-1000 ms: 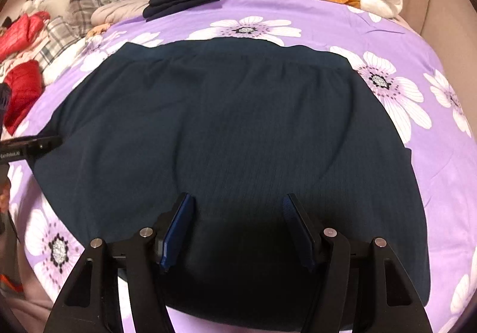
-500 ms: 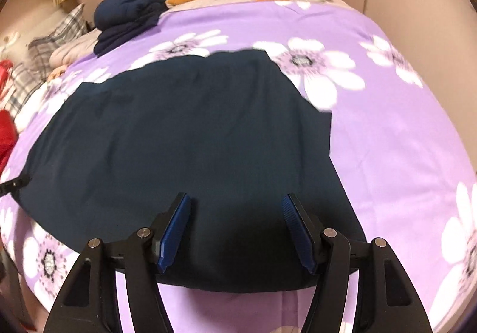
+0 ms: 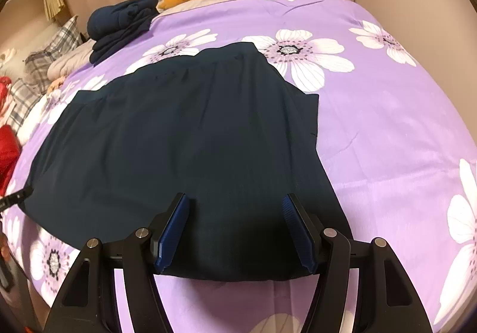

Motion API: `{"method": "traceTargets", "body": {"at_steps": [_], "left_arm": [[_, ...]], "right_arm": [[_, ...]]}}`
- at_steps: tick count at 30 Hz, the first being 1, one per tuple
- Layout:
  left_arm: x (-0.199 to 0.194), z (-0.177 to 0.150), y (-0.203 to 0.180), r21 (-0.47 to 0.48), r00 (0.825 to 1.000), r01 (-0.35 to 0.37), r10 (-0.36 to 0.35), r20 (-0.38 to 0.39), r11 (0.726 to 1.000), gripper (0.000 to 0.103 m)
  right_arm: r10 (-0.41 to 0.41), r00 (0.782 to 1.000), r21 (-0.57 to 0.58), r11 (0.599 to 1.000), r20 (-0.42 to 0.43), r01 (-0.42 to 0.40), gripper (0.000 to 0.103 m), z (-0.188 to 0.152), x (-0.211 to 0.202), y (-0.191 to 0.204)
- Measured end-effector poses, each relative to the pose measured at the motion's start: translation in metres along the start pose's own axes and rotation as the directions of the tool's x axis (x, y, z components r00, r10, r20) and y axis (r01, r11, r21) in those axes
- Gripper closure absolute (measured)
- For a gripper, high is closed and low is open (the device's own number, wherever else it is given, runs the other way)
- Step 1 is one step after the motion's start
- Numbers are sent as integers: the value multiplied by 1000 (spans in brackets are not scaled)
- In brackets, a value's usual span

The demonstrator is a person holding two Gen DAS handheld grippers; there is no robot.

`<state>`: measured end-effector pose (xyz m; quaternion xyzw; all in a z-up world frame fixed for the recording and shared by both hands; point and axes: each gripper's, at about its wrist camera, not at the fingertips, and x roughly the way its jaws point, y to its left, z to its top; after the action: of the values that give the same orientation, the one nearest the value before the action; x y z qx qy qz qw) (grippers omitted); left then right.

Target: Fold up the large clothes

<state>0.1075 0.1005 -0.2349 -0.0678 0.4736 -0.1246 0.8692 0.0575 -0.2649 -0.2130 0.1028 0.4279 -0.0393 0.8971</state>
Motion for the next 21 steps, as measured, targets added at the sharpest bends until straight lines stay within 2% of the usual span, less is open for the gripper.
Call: {"method": "traceTargets", "body": {"at_steps": [6,7,9,11,12,14,15,17,19,21], "left_arm": [[-19,-2,15,-63,999,26,-24,21,998,45],[-25,-3,22,-86,999,24,-22,32,996,43],[-34,-4,33,-130,999,10,-3,54,991,25],[-43,-7,48,-184,997,19,-5,74,983,24],[-44,-8,53,-200,997,20,-6,72,980,24],[-44,-12,63,-235,998,17,-4,56,972,24],[-43,-14,67,-253,999,26,-15,44,967,24],[-36,-19,78,-321,995,95,-93,22,942,24],[-28,-24,85,-385,986,158,-168,8,909,24],[-22,-25,85,-414,979,187,-206,0,891,24]], "right_arm": [[46,999,83,995,15,-47,38,0,-12,-15],[56,998,101,993,22,-58,38,0,-15,-19],[94,995,171,980,43,-100,38,-3,-24,-33],[123,991,238,962,55,-133,36,-5,-30,-48],[123,991,266,955,50,-132,30,-7,-31,-54],[140,989,321,935,54,-150,29,-13,-34,-65],[164,985,349,921,61,-175,28,-16,-35,-70],[211,975,412,884,67,-220,25,-24,-34,-80],[251,966,462,850,65,-252,23,-29,-31,-87],[290,956,510,815,51,-275,23,-35,-24,-90]]}}
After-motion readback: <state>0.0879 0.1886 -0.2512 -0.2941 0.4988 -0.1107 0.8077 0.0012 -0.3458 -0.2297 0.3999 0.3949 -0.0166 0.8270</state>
